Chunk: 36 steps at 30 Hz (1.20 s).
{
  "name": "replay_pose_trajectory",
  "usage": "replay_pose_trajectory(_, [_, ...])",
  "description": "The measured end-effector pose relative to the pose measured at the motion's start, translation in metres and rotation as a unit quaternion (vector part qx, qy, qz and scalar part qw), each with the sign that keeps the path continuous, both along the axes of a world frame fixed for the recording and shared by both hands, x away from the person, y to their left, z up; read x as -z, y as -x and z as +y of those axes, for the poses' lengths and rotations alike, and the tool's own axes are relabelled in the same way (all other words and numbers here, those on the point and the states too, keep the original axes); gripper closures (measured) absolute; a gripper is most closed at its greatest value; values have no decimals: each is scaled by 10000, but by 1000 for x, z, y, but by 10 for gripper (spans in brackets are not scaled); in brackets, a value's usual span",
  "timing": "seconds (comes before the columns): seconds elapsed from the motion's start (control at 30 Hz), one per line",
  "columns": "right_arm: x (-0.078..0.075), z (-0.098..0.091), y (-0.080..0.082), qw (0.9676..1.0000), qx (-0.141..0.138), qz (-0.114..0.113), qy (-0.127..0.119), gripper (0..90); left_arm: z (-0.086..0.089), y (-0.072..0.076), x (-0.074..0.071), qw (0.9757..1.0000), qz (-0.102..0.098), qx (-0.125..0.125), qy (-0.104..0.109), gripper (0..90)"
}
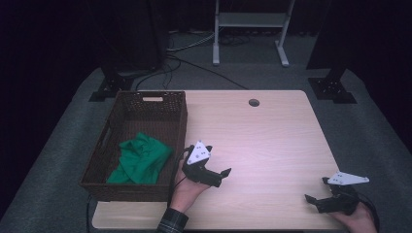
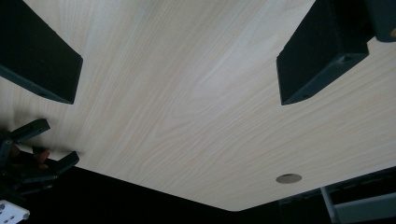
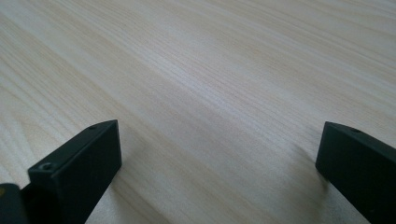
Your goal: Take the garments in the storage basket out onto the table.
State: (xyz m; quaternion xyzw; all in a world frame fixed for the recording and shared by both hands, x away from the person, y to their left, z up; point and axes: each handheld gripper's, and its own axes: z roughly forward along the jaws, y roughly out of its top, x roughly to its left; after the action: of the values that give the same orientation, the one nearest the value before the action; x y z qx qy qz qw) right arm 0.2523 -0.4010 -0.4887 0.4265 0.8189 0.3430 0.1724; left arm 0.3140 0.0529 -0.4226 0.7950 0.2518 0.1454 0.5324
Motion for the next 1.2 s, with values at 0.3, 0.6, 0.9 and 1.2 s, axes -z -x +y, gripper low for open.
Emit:
replay_pose_trajectory(0.3, [0,0,0,10000,1,0,0,0,-1,0,-7,10000,-53,8,-11,0])
replay_pose_trajectory(0.6, [0,0,0,10000,5,1,-2,0,0,-4,-9,10000,37,57,55,0])
replay_pose_trajectory(0.9, [0,0,0,10000,4,0,-1,0,-1,-7,-14,9999,44,133,82,0])
replay_pose_trajectory(1.2, [0,0,0,10000,3,1,0,0,0,-10,-16,9997,61,194,169,0])
